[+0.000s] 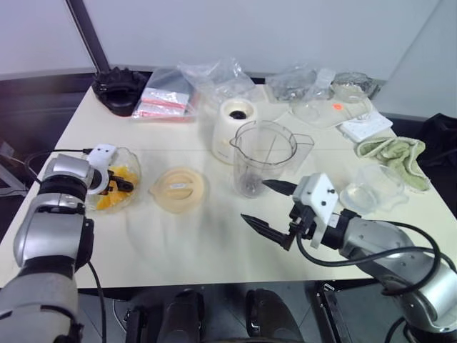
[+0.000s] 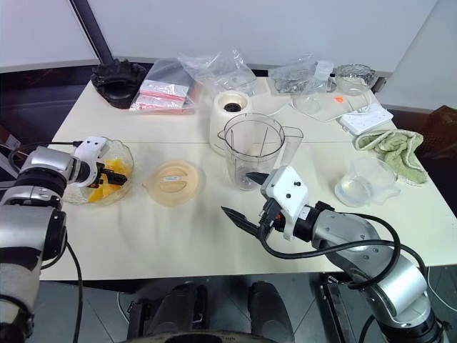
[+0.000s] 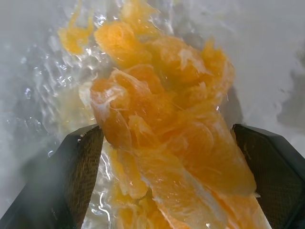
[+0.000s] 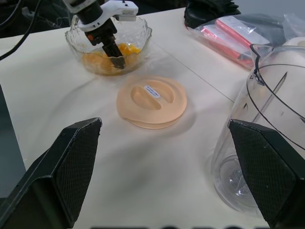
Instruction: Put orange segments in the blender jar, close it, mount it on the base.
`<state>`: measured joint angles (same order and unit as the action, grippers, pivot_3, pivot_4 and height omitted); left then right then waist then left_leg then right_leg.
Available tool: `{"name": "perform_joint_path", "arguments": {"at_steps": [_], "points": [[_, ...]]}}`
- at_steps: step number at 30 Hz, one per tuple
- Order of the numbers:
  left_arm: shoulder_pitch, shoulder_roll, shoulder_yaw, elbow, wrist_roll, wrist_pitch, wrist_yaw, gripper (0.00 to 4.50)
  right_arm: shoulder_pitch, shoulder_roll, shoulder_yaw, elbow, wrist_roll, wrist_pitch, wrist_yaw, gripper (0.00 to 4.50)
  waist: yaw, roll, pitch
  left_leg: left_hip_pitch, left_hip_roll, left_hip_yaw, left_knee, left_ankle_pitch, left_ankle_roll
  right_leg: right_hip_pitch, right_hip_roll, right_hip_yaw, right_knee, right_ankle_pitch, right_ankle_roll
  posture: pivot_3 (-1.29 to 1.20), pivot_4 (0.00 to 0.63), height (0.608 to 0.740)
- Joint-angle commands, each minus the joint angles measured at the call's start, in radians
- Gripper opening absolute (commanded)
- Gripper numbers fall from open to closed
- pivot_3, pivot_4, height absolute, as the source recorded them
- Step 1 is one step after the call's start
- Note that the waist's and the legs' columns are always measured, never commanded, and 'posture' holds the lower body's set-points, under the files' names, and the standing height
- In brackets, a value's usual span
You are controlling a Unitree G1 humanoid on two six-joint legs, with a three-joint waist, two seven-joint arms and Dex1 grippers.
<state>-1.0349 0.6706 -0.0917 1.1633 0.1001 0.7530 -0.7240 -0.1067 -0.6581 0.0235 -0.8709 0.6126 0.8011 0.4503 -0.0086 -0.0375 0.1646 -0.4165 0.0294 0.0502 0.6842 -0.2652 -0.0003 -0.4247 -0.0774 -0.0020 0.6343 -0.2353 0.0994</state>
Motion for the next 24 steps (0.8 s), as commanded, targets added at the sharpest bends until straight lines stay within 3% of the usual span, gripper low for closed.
{"name": "perform_joint_path", "arguments": {"at_steps": [1,5,11,24], "points": [[0.005,-0.014,0.009,0.033,0.001,0.006,0.015,2.56,-0.018,-0.010,-0.034,-0.026,0.010,-0.008,0.005,4.50,0.001,0.000,0.000,0.001,0.000,0.000,0.000,0.000,0.000,0.001,0.000,0.000,0.000,0.000,0.000,0.00,0.150,0.740],[0.004,-0.005,0.013,0.032,0.005,0.010,0.014,0.57,-0.014,-0.008,-0.036,-0.020,0.006,-0.012,0.003,4.50,0.000,0.001,0.000,0.002,0.000,0.000,0.000,0.000,0.000,0.002,-0.001,0.001,0.000,-0.001,-0.003,0.00,0.150,0.740],[-0.022,0.045,-0.001,0.001,0.014,-0.032,-0.050,0.57,-0.010,0.003,-0.023,-0.002,-0.007,-0.025,0.004,4.50,-0.001,0.000,0.000,0.002,0.000,0.000,0.000,0.000,0.000,0.002,-0.001,0.001,0.000,-0.002,-0.003,0.00,0.150,0.740],[-0.002,0.292,0.072,0.039,-0.071,-0.438,-0.598,0.57,-0.011,0.010,0.034,-0.013,-0.060,-0.083,0.022,4.50,-0.001,-0.001,0.001,-0.006,0.000,0.000,-0.001,0.000,0.000,-0.005,-0.002,0.000,-0.003,-0.002,-0.004,0.00,0.150,0.740]]}}
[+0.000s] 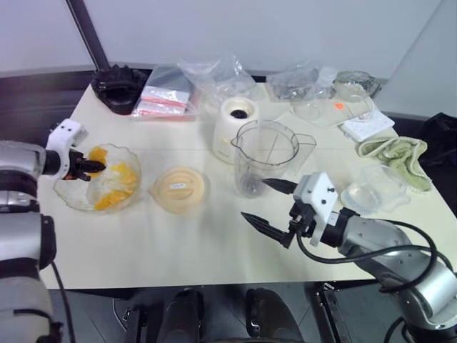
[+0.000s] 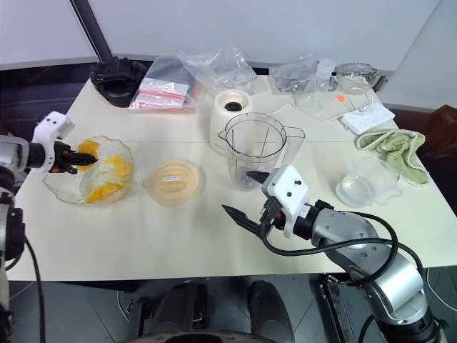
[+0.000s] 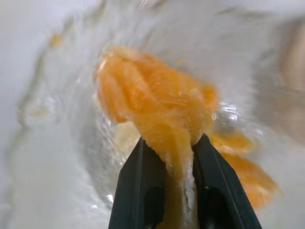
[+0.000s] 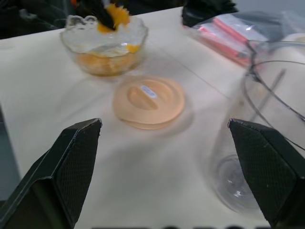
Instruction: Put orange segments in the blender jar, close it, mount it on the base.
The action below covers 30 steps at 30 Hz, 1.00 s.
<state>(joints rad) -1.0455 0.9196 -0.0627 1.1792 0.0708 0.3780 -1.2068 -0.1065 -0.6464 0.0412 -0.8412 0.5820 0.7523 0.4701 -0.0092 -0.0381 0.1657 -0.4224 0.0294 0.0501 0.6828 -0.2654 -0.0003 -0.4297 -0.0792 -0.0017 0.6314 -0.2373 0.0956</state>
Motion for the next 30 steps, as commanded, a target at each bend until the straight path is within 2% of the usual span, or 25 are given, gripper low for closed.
{"name": "perform_joint_path", "arguments": {"at_steps": [1,4,11,19,27,30], "points": [[0.013,0.053,0.052,0.034,-0.050,-0.064,-0.150,0.57,-0.012,-0.007,0.025,-0.045,-0.043,-0.039,0.003,4.50,-0.001,0.000,0.000,0.000,0.000,0.000,0.000,0.000,0.000,0.000,0.000,0.000,0.000,0.000,0.000,0.00,0.150,0.740],[0.029,0.069,0.061,0.048,-0.051,-0.087,-0.207,0.57,0.003,-0.021,0.057,-0.051,-0.092,-0.055,0.001,4.50,0.001,0.000,0.000,0.000,0.000,0.000,0.000,0.000,0.000,0.000,0.000,0.000,0.000,0.000,0.000,0.00,0.150,0.740],[-0.009,0.072,0.096,0.013,-0.096,0.002,-0.309,0.57,0.060,0.015,0.095,-0.073,-0.125,-0.054,-0.036,4.50,0.002,0.000,0.000,-0.001,0.000,-0.001,0.001,0.000,0.000,0.000,0.000,-0.001,0.000,0.000,0.000,0.00,0.150,0.740],[-0.052,0.043,0.090,-0.110,-0.115,0.021,-0.366,0.57,0.049,0.012,0.064,-0.050,-0.126,-0.052,-0.022,4.50,-0.001,0.000,0.000,-0.001,0.000,-0.001,0.001,0.000,0.000,0.000,0.001,-0.001,0.000,0.000,0.000,0.00,0.150,0.740],[-0.238,-0.071,0.066,-0.165,-0.124,0.009,-0.389,0.57,0.061,0.023,-0.057,-0.038,-0.118,-0.038,-0.056,4.50,0.021,-0.001,0.000,-0.002,-0.001,0.001,0.001,0.000,0.000,0.000,0.001,-0.001,0.000,0.000,0.000,0.00,0.150,0.740],[-0.339,-0.157,0.049,-0.152,-0.128,-0.028,-0.405,0.57,0.105,0.007,-0.125,-0.040,-0.131,-0.039,-0.062,4.50,0.025,-0.001,0.000,-0.002,-0.003,0.001,0.001,0.000,0.000,0.000,0.002,-0.001,0.000,0.000,0.001,0.00,0.150,0.740]]}}
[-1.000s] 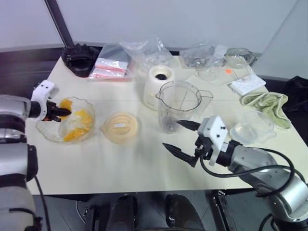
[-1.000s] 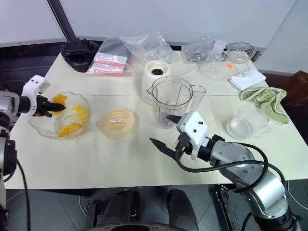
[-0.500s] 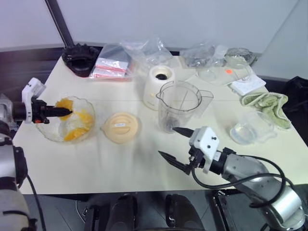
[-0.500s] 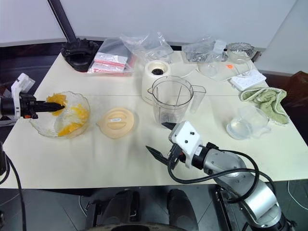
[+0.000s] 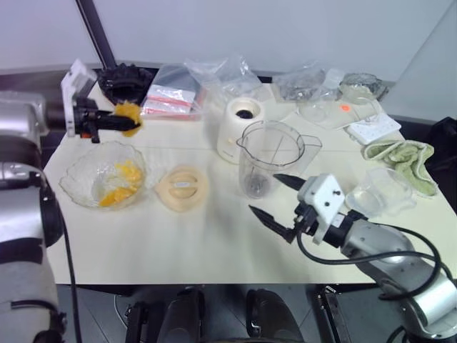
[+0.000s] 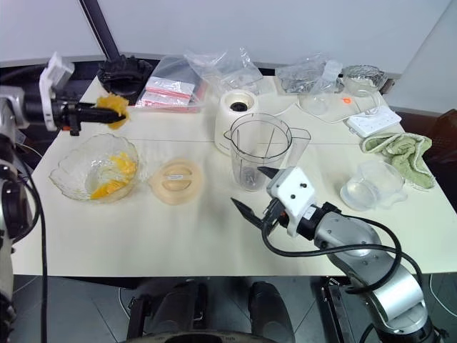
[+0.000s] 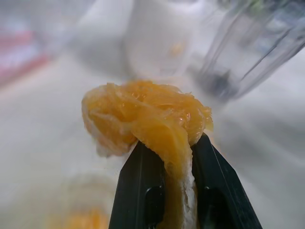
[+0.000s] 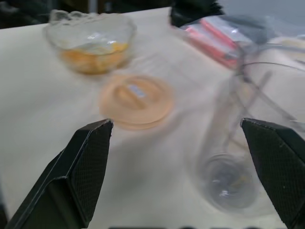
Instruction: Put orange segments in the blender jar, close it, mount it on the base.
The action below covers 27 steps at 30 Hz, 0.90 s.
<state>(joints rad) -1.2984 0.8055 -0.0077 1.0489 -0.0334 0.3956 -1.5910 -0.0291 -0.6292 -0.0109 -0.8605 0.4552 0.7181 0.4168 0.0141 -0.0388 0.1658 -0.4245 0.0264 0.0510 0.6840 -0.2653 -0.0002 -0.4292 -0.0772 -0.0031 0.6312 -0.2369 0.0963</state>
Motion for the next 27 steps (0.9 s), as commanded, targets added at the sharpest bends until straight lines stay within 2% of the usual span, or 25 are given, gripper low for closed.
{"name": "perform_joint_path", "arguments": {"at_steps": [1,9,15,21,26,27], "points": [[-0.118,-0.080,-0.013,-0.009,-0.027,-0.061,-0.023,0.57,0.044,-0.015,-0.099,-0.019,-0.011,-0.007,-0.010,4.50,0.003,0.000,0.000,0.000,-0.001,-0.001,0.000,0.000,0.000,0.000,0.000,0.000,0.000,0.000,0.000,0.00,0.150,0.740],[-0.245,-0.350,-0.034,0.112,-0.004,-0.177,-0.013,0.57,0.136,0.004,-0.240,-0.063,0.003,0.002,-0.046,4.50,-0.008,0.001,0.001,0.000,-0.003,-0.001,0.000,0.000,0.000,0.000,0.000,0.000,0.000,0.002,0.003,0.00,0.150,0.740],[-0.271,-0.540,-0.063,0.191,0.039,-0.267,0.109,0.57,0.180,0.031,-0.306,-0.122,0.019,0.033,-0.088,4.50,-0.003,0.002,0.001,-0.001,-0.001,-0.003,0.000,0.000,0.000,0.000,0.003,0.000,0.000,0.002,0.003,0.00,0.150,0.740],[-0.282,-0.655,-0.076,0.226,0.073,-0.311,0.209,0.57,0.185,0.043,-0.316,-0.151,0.026,0.060,-0.116,4.50,-0.002,0.002,0.001,-0.001,-0.001,-0.003,0.000,0.000,0.000,0.000,0.003,0.001,0.000,0.002,0.003,0.00,0.150,0.740],[-0.273,-0.702,-0.112,0.239,0.121,-0.335,0.239,0.57,0.183,0.053,-0.313,-0.155,0.017,0.062,-0.136,4.50,-0.002,0.002,0.001,-0.001,-0.001,-0.003,0.000,0.000,0.000,0.000,0.003,0.001,0.000,0.001,0.002,0.00,0.150,0.740],[-0.274,-0.707,-0.117,0.241,0.130,-0.339,0.249,0.81,0.182,0.054,-0.312,-0.153,0.014,0.060,-0.140,4.50,-0.002,0.002,0.001,-0.001,-0.001,-0.003,0.000,0.000,0.000,0.000,0.003,0.001,0.000,0.000,0.001,0.00,0.150,0.740]]}}
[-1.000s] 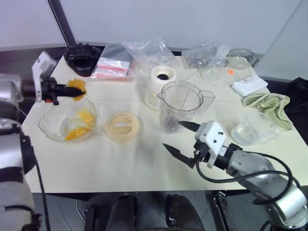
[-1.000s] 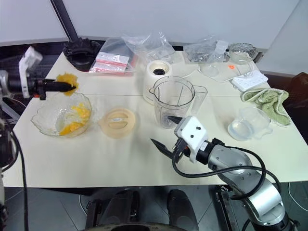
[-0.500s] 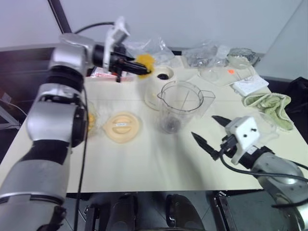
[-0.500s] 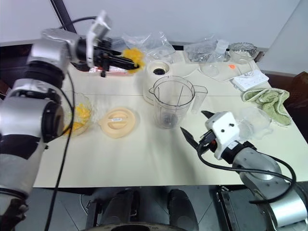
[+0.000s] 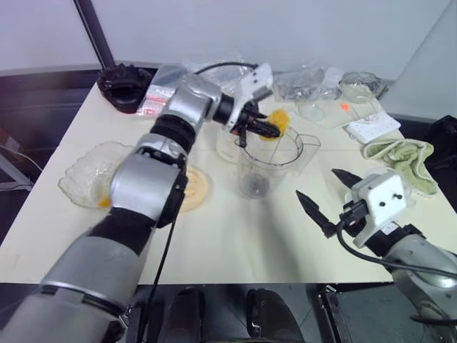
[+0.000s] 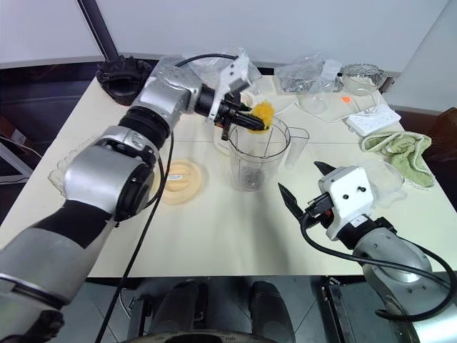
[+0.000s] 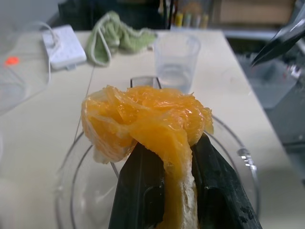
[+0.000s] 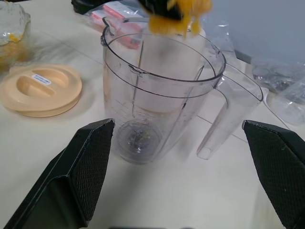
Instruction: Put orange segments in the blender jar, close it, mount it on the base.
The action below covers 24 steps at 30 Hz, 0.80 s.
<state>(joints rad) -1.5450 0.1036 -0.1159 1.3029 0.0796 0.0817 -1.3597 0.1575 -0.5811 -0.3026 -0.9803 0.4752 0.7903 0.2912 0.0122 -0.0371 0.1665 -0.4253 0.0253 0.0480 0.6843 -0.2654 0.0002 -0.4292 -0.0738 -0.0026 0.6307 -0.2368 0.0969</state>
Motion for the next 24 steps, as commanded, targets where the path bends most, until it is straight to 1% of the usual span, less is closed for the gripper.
{"name": "perform_joint_path", "arguments": {"at_steps": [1,2,8,9,13,16,18,20,22,23,24], "points": [[-0.029,-0.008,-0.011,-0.010,0.022,-0.026,0.026,1.14,-0.006,0.007,-0.019,-0.032,-0.008,-0.013,-0.017,4.50,0.000,0.000,0.000,0.000,0.000,0.000,0.000,0.000,0.000,0.000,0.000,0.000,0.000,0.000,0.000,0.00,0.150,0.740],[-0.031,-0.010,-0.011,-0.009,0.025,-0.026,0.032,1.42,-0.006,0.008,-0.017,-0.030,-0.010,-0.015,-0.020,4.50,0.000,0.000,0.000,0.000,0.000,0.000,0.000,0.000,0.000,0.000,0.000,0.000,0.000,0.000,0.000,0.00,0.150,0.740],[-0.036,-0.014,-0.011,-0.004,0.038,-0.036,0.071,4.28,-0.004,0.014,-0.005,-0.019,-0.020,-0.025,-0.024,4.50,0.001,0.000,0.000,0.000,0.000,0.000,0.000,0.000,0.000,0.000,0.000,0.000,0.000,0.000,0.000,0.00,0.150,0.740],[-0.037,-0.013,-0.004,-0.004,0.036,-0.036,0.079,4.47,-0.001,0.015,-0.006,-0.016,-0.021,-0.027,-0.021,4.50,0.001,0.000,0.000,0.000,0.000,0.000,0.000,0.000,0.000,0.000,0.000,0.000,0.000,0.000,0.000,0.00,0.150,0.740],[-0.081,0.008,0.098,-0.010,-0.053,0.058,0.121,4.47,0.010,0.019,-0.017,0.003,-0.023,-0.039,-0.007,4.50,0.000,0.000,0.000,0.000,0.000,-0.001,0.000,0.000,0.000,0.000,0.000,0.000,0.000,0.000,0.000,0.00,0.150,0.740],[-0.115,0.060,0.209,-0.036,-0.147,0.139,0.178,4.47,0.035,0.028,-0.030,0.034,-0.052,-0.073,-0.009,4.50,0.000,0.000,0.000,0.000,0.000,-0.001,0.000,0.000,0.000,0.000,0.001,0.000,0.000,0.001,0.002,0.00,0.150,0.740],[-0.115,0.116,0.285,-0.077,-0.208,0.172,0.260,4.47,0.068,0.057,-0.048,0.074,-0.092,-0.122,-0.033,4.50,-0.003,0.001,0.000,0.000,0.001,-0.001,0.000,0.000,0.000,0.000,0.001,0.000,0.000,0.001,0.002,0.00,0.150,0.740],[-0.102,0.151,0.317,-0.122,-0.232,0.192,0.326,4.47,0.094,0.081,-0.063,0.104,-0.121,-0.166,-0.041,4.50,-0.005,0.002,0.000,0.001,0.001,-0.002,-0.001,0.000,0.000,0.000,0.001,0.000,0.000,0.001,0.003,0.00,0.150,0.740],[-0.039,0.183,0.347,-0.233,-0.269,0.209,0.357,4.47,0.103,0.114,-0.081,0.143,-0.170,-0.214,-0.079,4.50,-0.004,0.003,0.000,0.001,0.002,-0.002,-0.001,0.000,0.000,0.000,0.002,0.000,0.001,0.002,0.003,0.00,0.150,0.740],[0.007,0.200,0.344,-0.311,-0.282,0.244,0.348,4.47,0.098,0.133,-0.093,0.165,-0.186,-0.234,-0.101,4.50,-0.003,0.004,-0.001,0.002,0.003,-0.002,-0.001,0.000,0.000,0.001,0.002,0.000,0.001,0.001,0.003,0.00,0.150,0.740],[0.105,0.226,0.312,-0.456,-0.270,0.263,0.344,4.47,0.086,0.151,-0.098,0.194,-0.206,-0.251,-0.126,4.50,-0.003,0.007,-0.002,0.003,0.003,-0.001,-0.001,0.000,0.000,0.002,0.002,0.000,0.001,0.002,0.003,0.00,0.150,0.740]]}}
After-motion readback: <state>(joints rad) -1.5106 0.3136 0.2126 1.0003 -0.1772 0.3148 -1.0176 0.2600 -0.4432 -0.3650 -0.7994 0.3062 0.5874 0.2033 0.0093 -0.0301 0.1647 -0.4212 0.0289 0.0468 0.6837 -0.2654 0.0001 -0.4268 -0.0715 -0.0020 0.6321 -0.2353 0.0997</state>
